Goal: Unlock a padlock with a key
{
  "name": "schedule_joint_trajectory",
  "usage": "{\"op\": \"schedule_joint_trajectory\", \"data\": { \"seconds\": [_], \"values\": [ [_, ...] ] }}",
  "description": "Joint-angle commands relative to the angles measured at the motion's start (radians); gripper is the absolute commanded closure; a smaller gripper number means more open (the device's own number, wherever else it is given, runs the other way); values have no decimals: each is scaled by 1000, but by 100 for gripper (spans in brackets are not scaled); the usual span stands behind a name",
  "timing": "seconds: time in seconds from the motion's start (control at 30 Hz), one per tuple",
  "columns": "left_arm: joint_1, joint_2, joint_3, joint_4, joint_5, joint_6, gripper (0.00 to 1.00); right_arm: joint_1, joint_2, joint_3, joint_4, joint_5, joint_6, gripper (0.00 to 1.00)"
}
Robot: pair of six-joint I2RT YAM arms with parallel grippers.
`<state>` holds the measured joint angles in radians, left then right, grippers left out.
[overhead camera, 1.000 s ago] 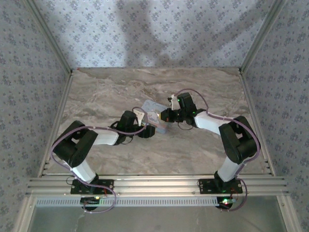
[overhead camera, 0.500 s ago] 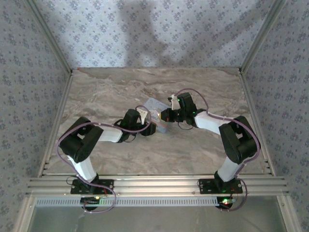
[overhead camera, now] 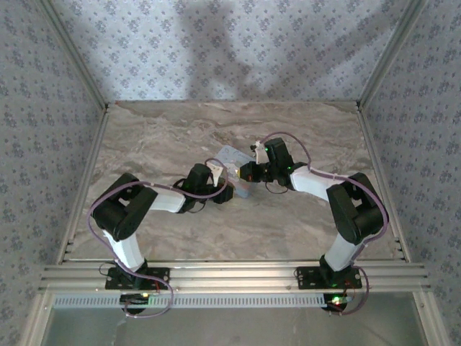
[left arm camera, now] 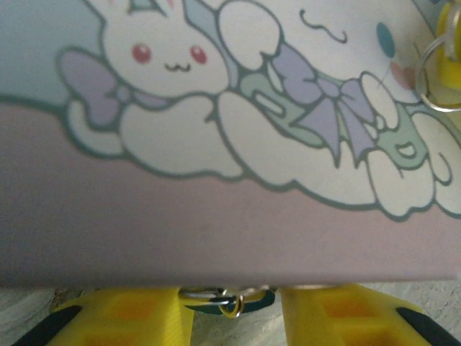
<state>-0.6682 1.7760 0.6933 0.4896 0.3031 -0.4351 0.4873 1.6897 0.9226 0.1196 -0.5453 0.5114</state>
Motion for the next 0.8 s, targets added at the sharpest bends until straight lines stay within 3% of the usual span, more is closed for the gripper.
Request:
{"op": "schedule_joint_trajectory", "data": {
  "seconds": [0.0, 0.3, 0.5, 0.77],
  "values": [
    [-7, 13, 23, 20, 5, -18, 66, 18, 33, -14, -87, 19, -13, 100],
    [-8, -27, 15, 11, -9, -47, 74, 23, -14, -16, -52, 31, -35, 100],
    [-8, -82, 4, 3, 14, -111, 75, 25, -131, -27, -20, 59, -106, 100],
    [-9, -144, 31, -83, 53, -197, 75, 41, -355, -220, 18, 151, -192, 100]
  ]
}}
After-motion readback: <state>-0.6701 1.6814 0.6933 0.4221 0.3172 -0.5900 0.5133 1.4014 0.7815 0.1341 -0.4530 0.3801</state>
